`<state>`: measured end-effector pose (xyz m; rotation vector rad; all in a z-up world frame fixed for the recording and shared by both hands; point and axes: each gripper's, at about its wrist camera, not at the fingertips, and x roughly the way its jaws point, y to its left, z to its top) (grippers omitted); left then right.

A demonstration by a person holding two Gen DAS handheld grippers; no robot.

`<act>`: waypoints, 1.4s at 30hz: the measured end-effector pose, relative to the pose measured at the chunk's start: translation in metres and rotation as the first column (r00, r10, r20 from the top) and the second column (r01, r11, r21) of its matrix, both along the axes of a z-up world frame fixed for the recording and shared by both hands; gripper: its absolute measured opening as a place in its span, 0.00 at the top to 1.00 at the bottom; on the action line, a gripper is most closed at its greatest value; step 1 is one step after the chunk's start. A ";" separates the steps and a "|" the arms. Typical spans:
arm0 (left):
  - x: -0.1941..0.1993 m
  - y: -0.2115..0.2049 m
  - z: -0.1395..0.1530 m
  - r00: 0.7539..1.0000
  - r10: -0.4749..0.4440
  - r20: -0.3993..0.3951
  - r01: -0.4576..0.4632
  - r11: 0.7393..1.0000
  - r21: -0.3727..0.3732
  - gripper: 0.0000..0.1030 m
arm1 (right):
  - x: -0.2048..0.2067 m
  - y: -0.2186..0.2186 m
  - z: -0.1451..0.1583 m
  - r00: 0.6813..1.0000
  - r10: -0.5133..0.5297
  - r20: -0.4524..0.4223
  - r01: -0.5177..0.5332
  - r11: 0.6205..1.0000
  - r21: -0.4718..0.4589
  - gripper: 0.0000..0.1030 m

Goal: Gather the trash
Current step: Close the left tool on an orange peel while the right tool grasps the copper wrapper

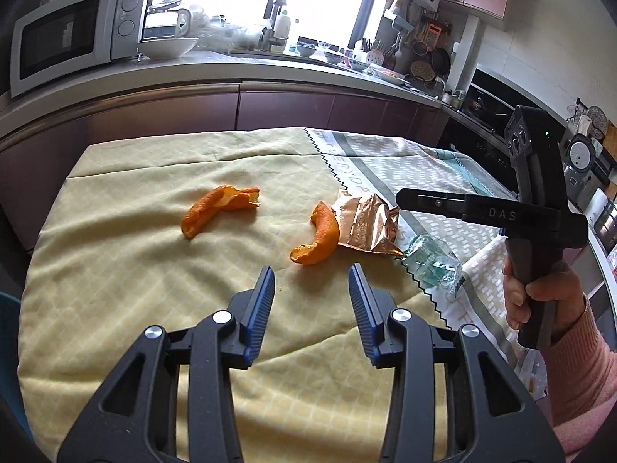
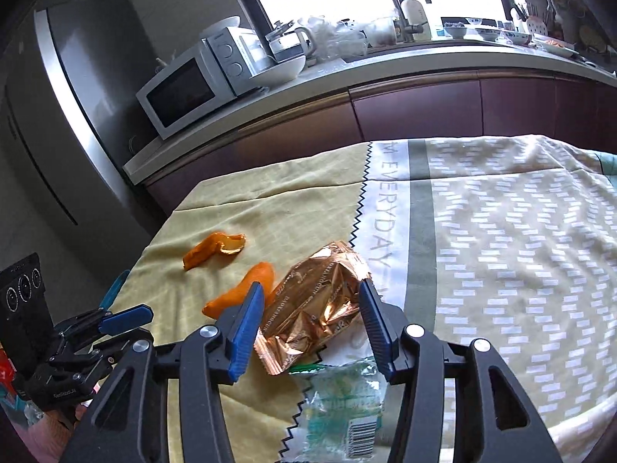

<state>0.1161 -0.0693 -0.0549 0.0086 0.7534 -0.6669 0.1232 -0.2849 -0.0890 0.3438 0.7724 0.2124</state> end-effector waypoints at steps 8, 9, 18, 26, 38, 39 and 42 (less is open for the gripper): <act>0.027 -0.029 -0.011 0.999 0.001 -0.037 0.000 0.999 0.041 0.62 | 0.020 -0.006 -0.020 0.997 0.015 -0.071 -0.013 0.999 0.030 0.42; 0.029 -0.031 -0.011 0.999 -0.004 -0.040 0.006 0.999 0.043 0.62 | 0.021 -0.006 -0.020 0.997 0.019 -0.072 -0.017 0.999 0.032 0.42; 0.046 -0.047 -0.024 0.995 -0.030 -0.090 0.038 0.996 0.083 0.67 | 0.024 0.000 -0.027 0.995 0.038 -0.092 -0.039 0.999 -0.001 0.42; 0.047 -0.048 -0.025 0.996 -0.024 -0.091 0.032 0.995 0.093 0.86 | 0.022 -0.001 -0.027 0.994 0.059 -0.087 -0.057 0.998 0.023 0.60; 0.029 -0.032 -0.011 0.999 -0.006 -0.052 0.009 0.998 0.055 0.94 | 0.011 0.003 -0.011 0.994 0.107 -0.031 -0.103 0.989 0.106 0.98; 0.027 -0.030 -0.009 0.999 -0.005 -0.046 0.007 0.999 0.053 0.94 | 0.011 0.005 -0.010 0.994 0.110 -0.030 -0.106 0.989 0.104 0.98; 0.019 -0.022 -0.005 0.999 -0.001 -0.033 0.002 0.999 0.050 0.94 | 0.009 0.006 -0.011 0.994 0.102 -0.032 -0.098 0.990 0.105 0.97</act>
